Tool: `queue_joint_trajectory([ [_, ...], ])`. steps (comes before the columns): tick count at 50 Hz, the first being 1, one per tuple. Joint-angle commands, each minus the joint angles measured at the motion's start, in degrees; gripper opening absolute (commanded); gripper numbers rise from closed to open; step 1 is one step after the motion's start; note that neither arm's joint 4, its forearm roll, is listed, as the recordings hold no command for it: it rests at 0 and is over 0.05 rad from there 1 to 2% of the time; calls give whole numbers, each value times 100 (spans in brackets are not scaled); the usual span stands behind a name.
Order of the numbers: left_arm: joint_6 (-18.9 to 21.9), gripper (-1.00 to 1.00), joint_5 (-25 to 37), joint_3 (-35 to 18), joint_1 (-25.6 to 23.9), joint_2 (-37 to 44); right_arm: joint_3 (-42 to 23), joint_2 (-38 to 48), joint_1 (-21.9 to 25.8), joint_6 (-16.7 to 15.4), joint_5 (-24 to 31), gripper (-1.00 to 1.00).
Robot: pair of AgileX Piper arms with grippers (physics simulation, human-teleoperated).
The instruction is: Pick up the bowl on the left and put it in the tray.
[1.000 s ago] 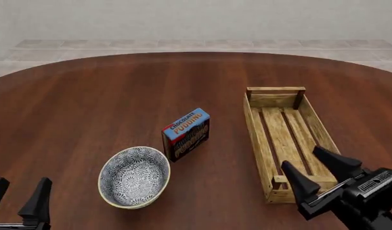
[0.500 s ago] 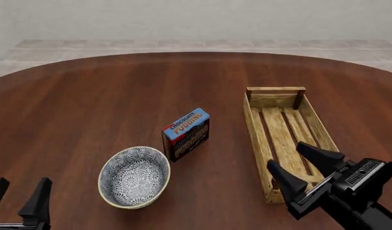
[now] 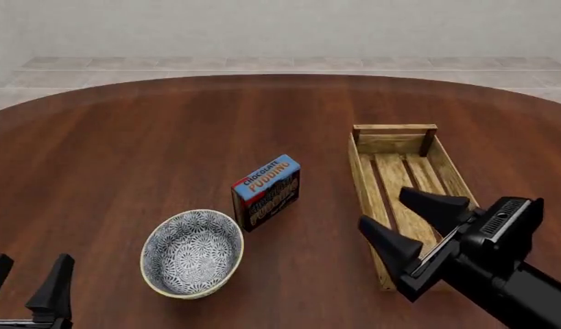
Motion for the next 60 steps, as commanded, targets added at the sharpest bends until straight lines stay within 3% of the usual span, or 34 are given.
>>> queue_joint_trajectory([
  [1,0,100,0,0,0,0,-353,244,155,97,187,100],
  [36,0,100,0,0,0,0,-1129,1193,686,300,429,100],
  [45,0,100,0,0,0,0,-1336,1353,897,304,642,100],
  [48,0,100,0,0,0,0,-1427,1432,963,353,726,100],
  [49,0,100,0,0,0,0,-1480,1505,1024,500,796,100],
  [60,0,100,0,0,0,0,-1777,1471,1304,349,1210,100],
])
